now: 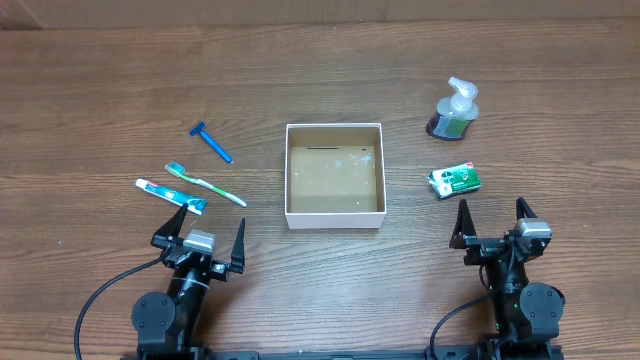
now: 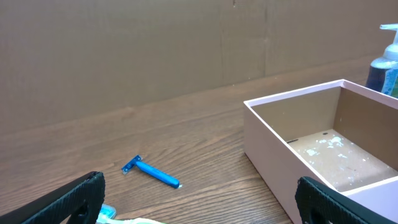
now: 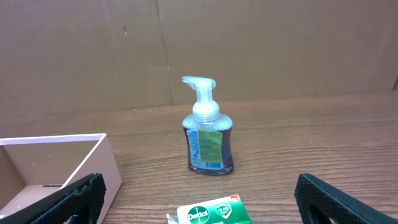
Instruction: Pack container
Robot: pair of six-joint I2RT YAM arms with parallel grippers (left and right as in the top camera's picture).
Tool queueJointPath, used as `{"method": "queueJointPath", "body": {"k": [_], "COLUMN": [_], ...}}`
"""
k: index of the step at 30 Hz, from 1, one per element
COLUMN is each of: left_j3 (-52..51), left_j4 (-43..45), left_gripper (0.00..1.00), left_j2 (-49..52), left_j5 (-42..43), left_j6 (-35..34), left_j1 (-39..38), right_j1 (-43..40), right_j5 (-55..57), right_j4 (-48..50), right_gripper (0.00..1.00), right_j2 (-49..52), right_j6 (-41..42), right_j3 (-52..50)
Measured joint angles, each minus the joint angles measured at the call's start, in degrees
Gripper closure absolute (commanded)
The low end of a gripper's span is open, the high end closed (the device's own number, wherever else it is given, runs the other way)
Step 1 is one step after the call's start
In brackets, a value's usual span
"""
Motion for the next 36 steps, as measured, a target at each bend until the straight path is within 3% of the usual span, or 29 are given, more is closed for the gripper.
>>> {"method": "queueJointPath", "body": {"k": [19, 26, 36], "left_j3": [0.0, 0.0, 0.0], "left_j4": [0.0, 0.0, 0.0], "left_gripper": [0.00, 0.00, 0.00], "left_j2": [0.0, 0.0, 0.0], "left_j5": [0.0, 0.0, 0.0], "left_j6": [0.0, 0.0, 0.0], "left_j1": [0.0, 0.0, 0.0], "right_j1": [0.0, 0.0, 0.0], "right_j5": [0.0, -3.6, -10.7], "right_j4": [0.0, 0.3, -8.0], "right_gripper": [0.00, 0.00, 0.00], "right_j2": [0.0, 0.0, 5.8], "right_j6": [0.2, 6.7, 9.1], "right_j3": [0.0, 0.0, 5.5]}}
